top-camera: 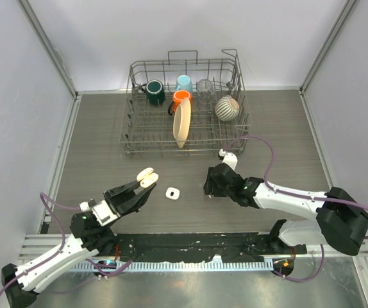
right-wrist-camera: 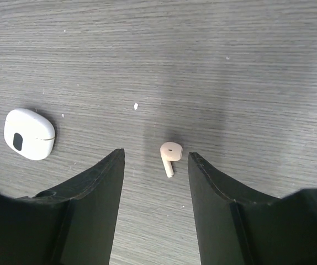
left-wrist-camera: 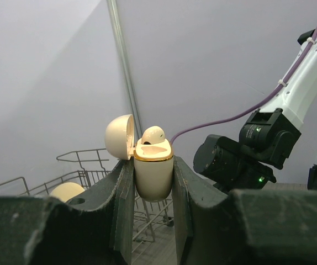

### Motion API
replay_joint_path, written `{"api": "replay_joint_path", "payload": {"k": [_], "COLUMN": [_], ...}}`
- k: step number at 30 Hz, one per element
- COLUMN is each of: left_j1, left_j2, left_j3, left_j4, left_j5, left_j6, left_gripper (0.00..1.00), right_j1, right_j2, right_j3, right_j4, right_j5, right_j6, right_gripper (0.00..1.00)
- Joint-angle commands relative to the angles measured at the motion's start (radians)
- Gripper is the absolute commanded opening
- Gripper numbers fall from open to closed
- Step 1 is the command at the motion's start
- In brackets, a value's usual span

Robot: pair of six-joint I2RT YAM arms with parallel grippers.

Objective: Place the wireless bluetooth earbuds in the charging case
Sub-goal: Pick up the earbud from the center of the board.

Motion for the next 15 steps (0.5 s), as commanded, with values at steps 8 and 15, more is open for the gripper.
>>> {"api": "replay_joint_path", "payload": {"k": [8,15], "left_j1": [0.001,0.001], "left_j2": [0.035,0.057], "left_j3": [-0.08,-0.077], "left_j4": [0.061,0.073], "left_j5": [-0.018,-0.018], "left_j6": [0.011,0.013], "left_gripper": [0.0,0.0], "right_j1": [0.008,0.008], "right_j2": [0.111,0.142], "right_j3": [0.099,0.122], "right_j4": [-0.073,-0.07], "right_j5": [0.044,0.026], "right_j6": [-0.076,-0.096], "right_gripper": [0.51,0.47]}}
